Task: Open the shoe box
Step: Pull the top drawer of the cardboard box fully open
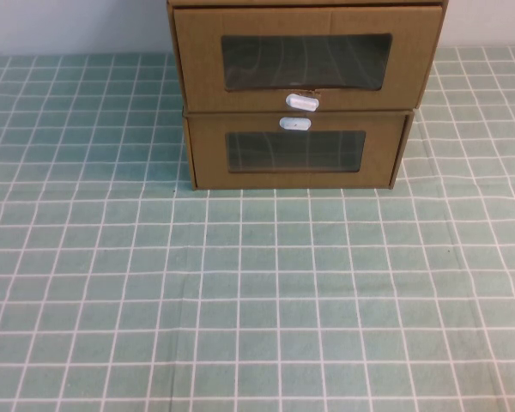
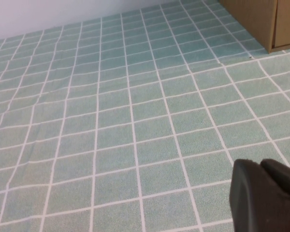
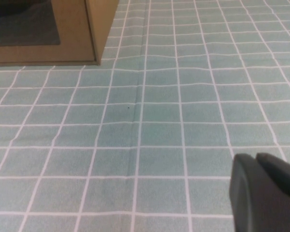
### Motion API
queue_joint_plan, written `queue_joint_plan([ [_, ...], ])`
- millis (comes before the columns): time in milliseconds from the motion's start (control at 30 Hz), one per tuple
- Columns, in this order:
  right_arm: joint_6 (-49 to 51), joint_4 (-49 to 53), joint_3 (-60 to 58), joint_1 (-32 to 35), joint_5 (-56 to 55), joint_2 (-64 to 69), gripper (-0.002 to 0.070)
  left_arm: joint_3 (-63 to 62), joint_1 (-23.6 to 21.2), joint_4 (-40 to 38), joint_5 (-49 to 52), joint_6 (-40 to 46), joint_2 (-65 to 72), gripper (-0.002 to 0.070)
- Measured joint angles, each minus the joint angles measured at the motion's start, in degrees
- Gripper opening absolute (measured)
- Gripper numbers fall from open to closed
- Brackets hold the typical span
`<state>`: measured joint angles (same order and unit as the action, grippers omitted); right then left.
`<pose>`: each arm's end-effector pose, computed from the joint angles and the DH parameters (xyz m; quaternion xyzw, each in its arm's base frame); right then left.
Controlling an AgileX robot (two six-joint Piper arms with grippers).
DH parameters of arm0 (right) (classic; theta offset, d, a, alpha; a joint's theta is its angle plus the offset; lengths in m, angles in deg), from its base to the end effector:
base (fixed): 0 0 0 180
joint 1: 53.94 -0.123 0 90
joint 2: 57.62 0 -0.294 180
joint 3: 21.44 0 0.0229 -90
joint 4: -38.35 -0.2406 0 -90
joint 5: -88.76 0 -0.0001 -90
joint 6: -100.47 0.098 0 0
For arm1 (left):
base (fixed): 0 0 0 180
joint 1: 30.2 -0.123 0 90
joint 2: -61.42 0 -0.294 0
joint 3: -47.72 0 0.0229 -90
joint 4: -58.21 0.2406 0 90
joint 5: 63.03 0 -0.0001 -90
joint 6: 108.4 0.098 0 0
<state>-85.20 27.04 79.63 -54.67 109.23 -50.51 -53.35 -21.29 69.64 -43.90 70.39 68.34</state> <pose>0.0405 0.0073 0.1716 0.0088 0.7991 0.0571 0.5984 0.0415 -0.0001 0.1739 0.1076 0.7838 0.0294 0.6108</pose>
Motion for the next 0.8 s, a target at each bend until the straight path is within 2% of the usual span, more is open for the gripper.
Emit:
queue_joint_plan([
  [267, 0.0, 0.0, 0.0, 0.0, 0.0, 0.0, -0.0013, 0.0, 0.0, 0.0, -0.87, 0.0, 0.0, -0.0005],
  [467, 0.0, 0.0, -0.1, 0.0, -3.75, 0.0, -0.0013, 0.0, 0.0, 0.04, -8.69, 0.0, 0.0, -0.0005],
  [567, 0.0, 0.0, -0.2, 0.0, -13.53, 0.0, -0.0013, 0.0, 0.0, 0.04, -16.2, 0.0, 0.0, -0.0005],
  [800, 0.0, -0.33, -0.2, 0.0, -48.31, 0.0, -0.0014, 0.0, 0.0, 0.14, -41.51, 0.0, 0.0, -0.0005],
])
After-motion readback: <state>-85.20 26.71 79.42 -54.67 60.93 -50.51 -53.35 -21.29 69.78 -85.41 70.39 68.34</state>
